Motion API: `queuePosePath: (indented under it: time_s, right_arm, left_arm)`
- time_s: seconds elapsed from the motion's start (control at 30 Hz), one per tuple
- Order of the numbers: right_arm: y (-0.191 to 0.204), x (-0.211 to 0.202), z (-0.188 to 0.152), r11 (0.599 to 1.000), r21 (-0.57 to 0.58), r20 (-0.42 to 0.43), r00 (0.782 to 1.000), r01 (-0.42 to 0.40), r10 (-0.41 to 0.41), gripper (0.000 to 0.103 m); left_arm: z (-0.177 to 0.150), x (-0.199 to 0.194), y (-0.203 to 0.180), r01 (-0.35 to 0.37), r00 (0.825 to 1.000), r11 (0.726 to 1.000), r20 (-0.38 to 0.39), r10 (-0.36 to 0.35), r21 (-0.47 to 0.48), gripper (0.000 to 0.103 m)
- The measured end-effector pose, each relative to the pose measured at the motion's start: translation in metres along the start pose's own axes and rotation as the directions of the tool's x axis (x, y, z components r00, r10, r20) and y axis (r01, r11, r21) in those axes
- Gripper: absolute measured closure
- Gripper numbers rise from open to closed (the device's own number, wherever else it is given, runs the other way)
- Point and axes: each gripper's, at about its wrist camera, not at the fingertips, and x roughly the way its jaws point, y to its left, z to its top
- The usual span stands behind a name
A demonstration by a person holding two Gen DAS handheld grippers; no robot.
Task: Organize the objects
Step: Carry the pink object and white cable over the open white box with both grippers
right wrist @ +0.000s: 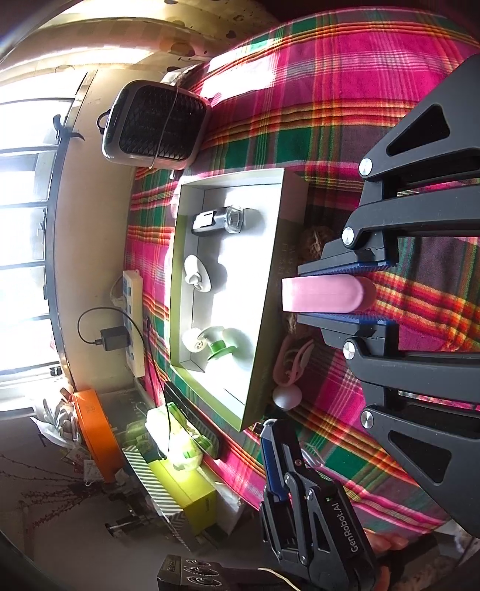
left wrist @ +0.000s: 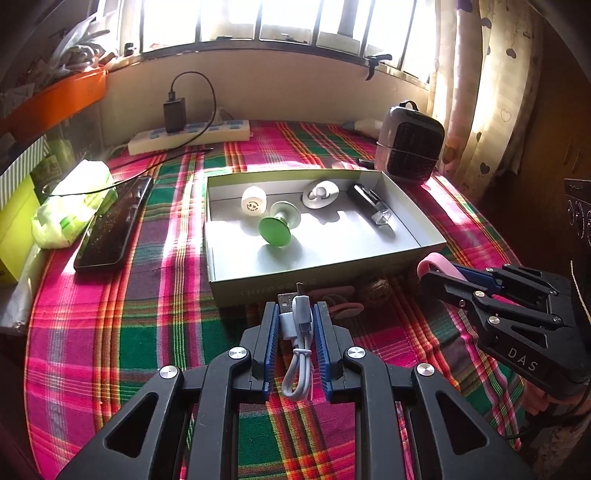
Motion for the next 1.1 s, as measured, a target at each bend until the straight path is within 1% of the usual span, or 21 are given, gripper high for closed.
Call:
queuePosePath:
  time_s: [0.2, 0.37, 0.47, 0.57, 0.8, 1.1]
  right_arm:
    - [0.002, 0.007, 0.015, 1.000, -0.006, 0.002, 1.000, -0.017, 0.017, 0.084]
    - [-0.001, 0.018, 0.032, 0.999, -0.001, -0.008, 0.999, -0.033, 0.033, 0.084]
    - [-0.001, 0.025, 0.043, 1.000, -0.005, -0.008, 1.000, -0.029, 0.029, 0.084]
    - [0.002, 0.033, 0.054, 0.999, -0.022, -0.007, 1.000, -0.027, 0.027, 0.084]
    - [0.001, 0.058, 0.079, 0.999, -0.037, -0.032, 0.999, -0.035, 0.034, 0.084]
    - [-0.003, 0.090, 0.100, 0.998, -0.038, -0.078, 0.996, -0.046, 0.043, 0.084]
  left_arm:
    - [0.014, 0.003, 0.005, 0.003, 1.000, 1.000, 0.015, -0.003, -0.011, 0.086]
    - [0.024, 0.011, 0.011, 0.002, 1.000, 1.000, 0.011, -0.002, -0.024, 0.086]
    - [0.030, 0.016, 0.013, -0.001, 1.000, 1.000, 0.018, 0.001, -0.025, 0.086]
    - [0.036, 0.025, 0.017, 0.005, 1.000, 0.999, 0.002, -0.005, -0.045, 0.086]
    - [0.044, 0.040, 0.025, -0.005, 1.000, 0.998, -0.008, 0.004, -0.058, 0.086]
    - [0.052, 0.055, 0.030, -0.018, 1.000, 0.998, -0.022, 0.016, -0.066, 0.086]
